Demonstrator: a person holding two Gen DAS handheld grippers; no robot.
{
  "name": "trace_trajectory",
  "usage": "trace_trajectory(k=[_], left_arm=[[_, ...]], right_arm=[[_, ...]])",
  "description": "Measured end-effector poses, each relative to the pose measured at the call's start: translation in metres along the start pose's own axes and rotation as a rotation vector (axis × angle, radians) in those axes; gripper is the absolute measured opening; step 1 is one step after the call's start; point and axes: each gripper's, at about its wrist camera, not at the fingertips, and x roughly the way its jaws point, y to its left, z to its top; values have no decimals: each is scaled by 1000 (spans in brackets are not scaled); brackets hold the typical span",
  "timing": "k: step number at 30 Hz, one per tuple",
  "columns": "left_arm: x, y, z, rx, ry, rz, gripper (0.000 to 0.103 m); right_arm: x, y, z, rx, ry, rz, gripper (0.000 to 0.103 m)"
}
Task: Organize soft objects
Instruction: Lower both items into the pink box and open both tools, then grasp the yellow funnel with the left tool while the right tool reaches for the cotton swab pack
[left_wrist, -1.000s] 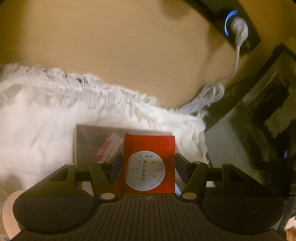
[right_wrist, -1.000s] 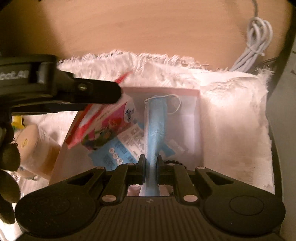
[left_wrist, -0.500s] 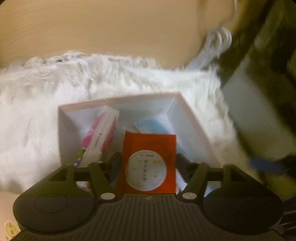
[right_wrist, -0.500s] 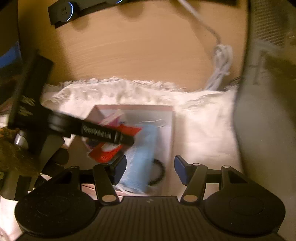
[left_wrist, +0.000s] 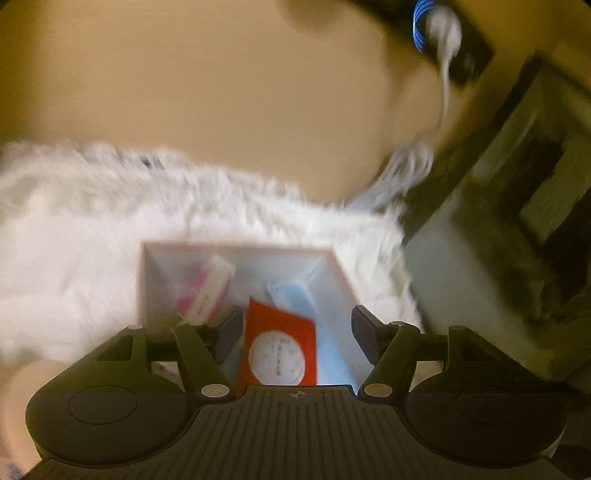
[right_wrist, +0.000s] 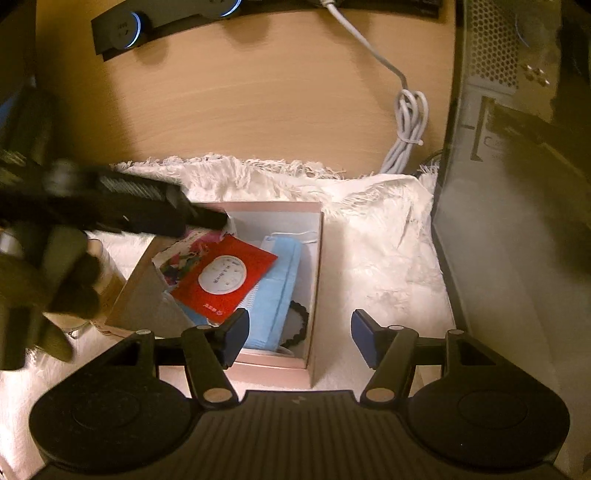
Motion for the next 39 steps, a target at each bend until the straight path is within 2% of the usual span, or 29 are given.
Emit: trace_trajectory(k=[3,5,7,10,14,16,18,23,28,31,36,39], left_arm=[[-39,13,3,-56,-100,-8,70],[-73,29,-2,-79,-172,18,70],[-106,46,-10,-86,-239,75,70],[-159,84,-29,-119,-337,209,70],[-219,145,-64,-265,-389,362,70],[-241,172,-84,-342,-391,428,70],[-251,189,-99,-373,-370,461,70],[-238,198,-121,-272,-255,471,70],[-207,190,-120,-66,-195,529,70],[-182,194,-114,52,-145,608,70],[-151,207,-101,187,-107,659,70],[-140,218,-90,195,-112,660,71]], right_arm=[[4,15,4,-31,-6,11,63],[6,25,6,-49,-19,26,64],[8,37,12,-70,-34,42,64],[9,55,22,-94,-59,66,64],[12,84,35,-136,-91,111,68],[15,104,38,-155,-100,138,70],[17,121,38,-172,-92,176,72],[21,167,34,-280,-60,267,74],[18,197,27,-381,-45,290,74],[14,203,24,-396,-31,286,74],[10,197,19,-392,-14,248,74],[7,187,17,-365,-3,220,74]])
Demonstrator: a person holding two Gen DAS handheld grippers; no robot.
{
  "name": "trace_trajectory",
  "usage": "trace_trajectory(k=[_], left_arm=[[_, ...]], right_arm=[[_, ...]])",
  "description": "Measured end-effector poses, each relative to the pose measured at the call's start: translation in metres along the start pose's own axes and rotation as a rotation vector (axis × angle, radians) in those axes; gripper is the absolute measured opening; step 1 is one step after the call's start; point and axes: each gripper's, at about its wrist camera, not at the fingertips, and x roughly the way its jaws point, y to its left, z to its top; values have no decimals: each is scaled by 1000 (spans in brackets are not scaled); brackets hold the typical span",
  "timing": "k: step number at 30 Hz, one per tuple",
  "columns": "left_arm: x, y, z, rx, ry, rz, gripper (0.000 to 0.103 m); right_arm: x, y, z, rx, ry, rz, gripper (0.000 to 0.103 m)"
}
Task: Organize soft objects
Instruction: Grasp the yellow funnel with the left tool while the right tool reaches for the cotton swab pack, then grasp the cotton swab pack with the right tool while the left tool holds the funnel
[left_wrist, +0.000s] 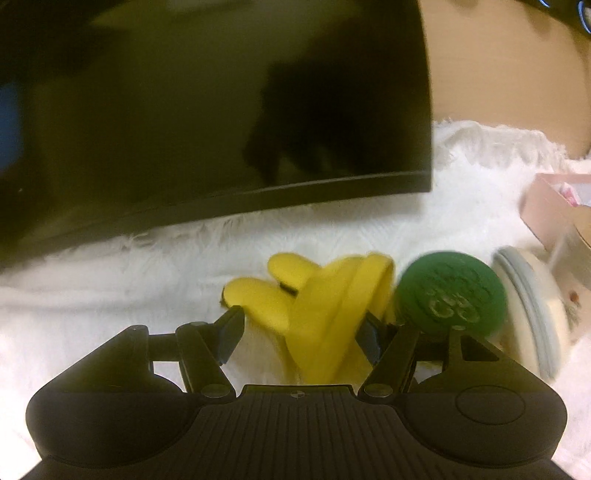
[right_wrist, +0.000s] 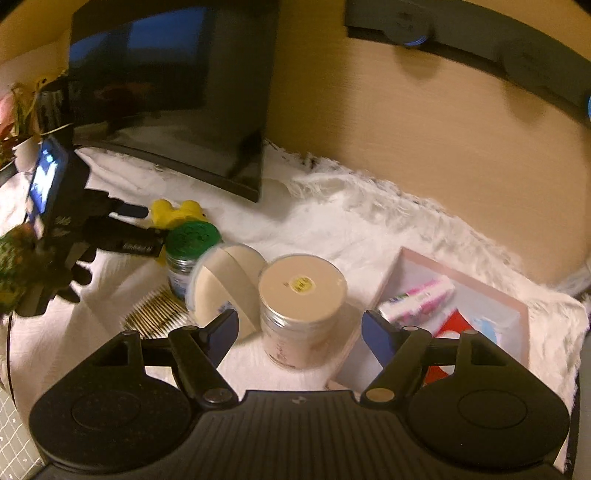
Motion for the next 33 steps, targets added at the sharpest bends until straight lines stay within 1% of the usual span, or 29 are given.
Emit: trace_trajectory(k=[3,5,7,8,9,10,11,12,14,16,18,20,22,24,27,29,31,33], left_arm=[[9,10,5,-20,-20,-36,68],[10,14,5,-16,-24,-37,62],[15,18,1,-43,-11,-39,61],[18,20,-1,-69,4,-44,51],[21,22,-3,-89,32,-41,48],[19,21,-6,-77,10,-22,38],[20,21,-7,-68,7,-4,27],[19,22,-7,-69,8,12,23],[12,31,-8,-125,-5,-12,16],[-2,44,-9,-205,-48,-29,13],[-17,55,-8,-254,-85,-29,12],[-34,66,-7,-280,-128,-41,12],[-50,72,-7,-286,-165,-19,11],[-65,81,-7,-311,-197,-14,11],[-82,91,-9,-331,-228,-5,11],[-91,95,-13,-334,-237,-4,11],[-98,99,-18,-332,-232,-4,11],[-103,100,-21,-323,-222,2,11]], right_arm=[[-5,-7,-5,26,8,-24,74],[-10,-12,-8,38,6,-44,74],[-14,-16,-10,46,1,-66,74],[-14,-17,-10,47,0,-73,74],[-15,-18,-10,47,-1,-80,74],[-15,-18,-10,44,0,-86,74],[-14,-17,-9,37,1,-92,74],[-13,-15,-7,28,1,-96,74],[-10,-7,-3,-1,-7,-97,74],[-9,8,1,-51,-26,-91,74],[-3,29,6,-118,-48,-92,74],[6,48,9,-172,-66,-89,74],[18,69,11,-202,-69,-61,74],[31,87,10,-204,-43,0,74],[49,111,0,-201,5,112,74],[62,126,-8,-203,20,180,74],[76,137,-16,-218,44,216,74],[87,145,-24,-227,44,205,74]])
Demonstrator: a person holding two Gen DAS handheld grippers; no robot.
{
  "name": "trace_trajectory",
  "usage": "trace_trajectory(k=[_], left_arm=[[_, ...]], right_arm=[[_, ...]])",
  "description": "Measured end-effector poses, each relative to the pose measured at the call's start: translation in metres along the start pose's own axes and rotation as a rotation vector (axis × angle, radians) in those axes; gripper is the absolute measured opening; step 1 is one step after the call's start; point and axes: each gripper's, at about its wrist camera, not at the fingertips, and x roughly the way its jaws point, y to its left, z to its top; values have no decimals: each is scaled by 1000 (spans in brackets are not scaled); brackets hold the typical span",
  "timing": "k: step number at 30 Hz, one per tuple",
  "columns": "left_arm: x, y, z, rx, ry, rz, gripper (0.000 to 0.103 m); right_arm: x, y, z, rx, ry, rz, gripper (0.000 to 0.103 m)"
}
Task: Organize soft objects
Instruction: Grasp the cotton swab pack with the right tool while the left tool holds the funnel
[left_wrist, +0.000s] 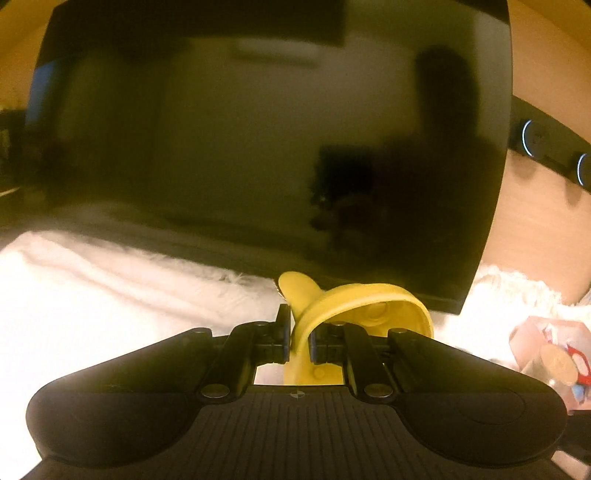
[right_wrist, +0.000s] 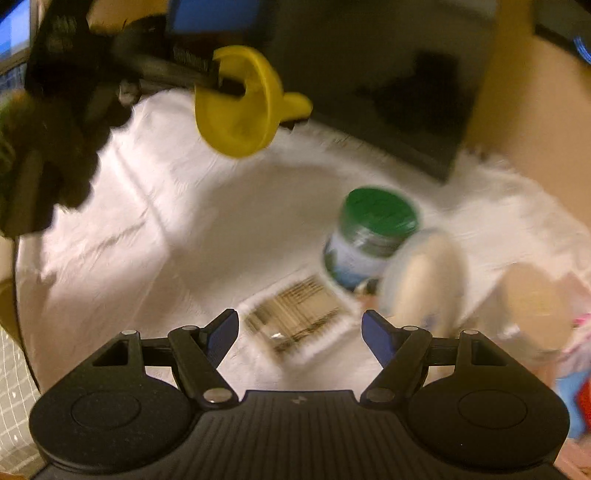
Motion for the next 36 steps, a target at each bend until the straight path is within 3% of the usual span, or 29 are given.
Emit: trace_trajectory(k=[4,7,10,14,17,23,27,30,36], left_arm=[[-10,14,-5,-27,11,15,11],[-14,22,-8,-40,19,27,11],[-13,27,-11,-65,30,24,11],[-11,31,-16,-89,36,27,11],[-8,33,-18,-106,50,26,11],[-6,36,-19,-92,68,31,12],[-4,38,-23,-106,78,32,12],[5,35,-25,-101,93,37,12],[13,27,-25,-98,110,68,12]], right_arm=[[25,-1,-10,111,58,-14,74],[22,8,-17,167,91,84,75],[-2,26,-15,63,30,207,74],[-16,38,-10,-108,-64,93,80],[4,32,2,-143,-57,49,80],[48,10,12,-101,17,34,81],[57,14,8,-98,68,91,88],[57,15,7,-90,58,90,89],[60,2,19,48,118,101,73]])
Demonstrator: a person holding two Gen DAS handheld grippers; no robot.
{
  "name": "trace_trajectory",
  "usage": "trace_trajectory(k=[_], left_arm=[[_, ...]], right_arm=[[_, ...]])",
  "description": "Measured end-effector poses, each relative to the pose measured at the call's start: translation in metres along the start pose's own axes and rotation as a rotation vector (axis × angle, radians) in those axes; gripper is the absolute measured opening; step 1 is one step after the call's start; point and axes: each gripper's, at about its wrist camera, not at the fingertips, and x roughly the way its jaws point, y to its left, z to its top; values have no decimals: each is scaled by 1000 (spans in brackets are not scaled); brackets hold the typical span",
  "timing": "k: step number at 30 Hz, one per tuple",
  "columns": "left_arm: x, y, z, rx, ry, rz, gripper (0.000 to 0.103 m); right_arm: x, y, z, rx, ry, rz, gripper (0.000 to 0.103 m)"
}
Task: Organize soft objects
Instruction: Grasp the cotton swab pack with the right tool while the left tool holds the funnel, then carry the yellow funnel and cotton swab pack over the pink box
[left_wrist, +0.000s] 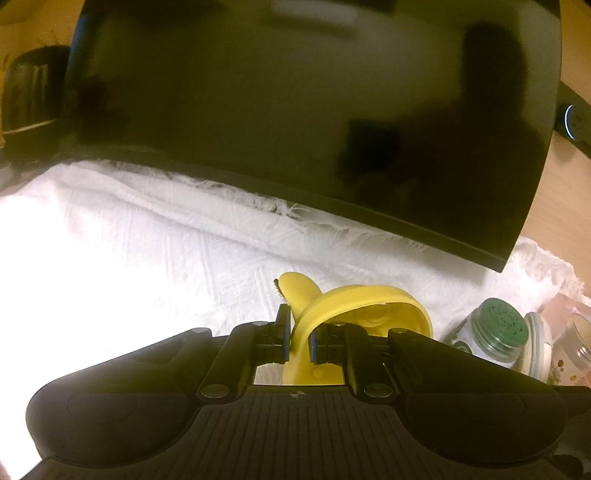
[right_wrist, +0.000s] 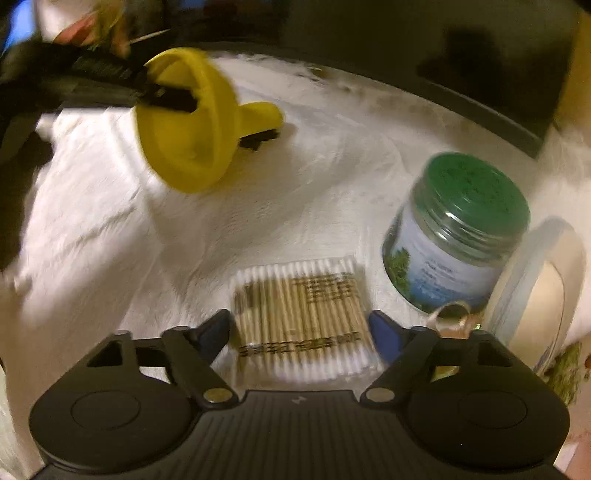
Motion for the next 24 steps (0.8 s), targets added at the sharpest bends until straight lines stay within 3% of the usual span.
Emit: trace_trajectory(k=[4,8,12,17,24], left_arm=[[-9,-10,12,20,-22,18,12],[-25,-27,37,27,-79,16,12],[-46,-59,77,55,-181,-19,12],[-63,-114,111,95,-278,-99,12],[-62,-204,114,163,-287,-278,12]], right_arm=[[-27,-1,1,26,-16,42,70],[-87,4,11,-4,-132,66,70],[-152,-11,28,-9,-284,-17,70],[-219,-55,34,-10,-417,-226,70],[-289,-130,13,126,-498,-409,71]])
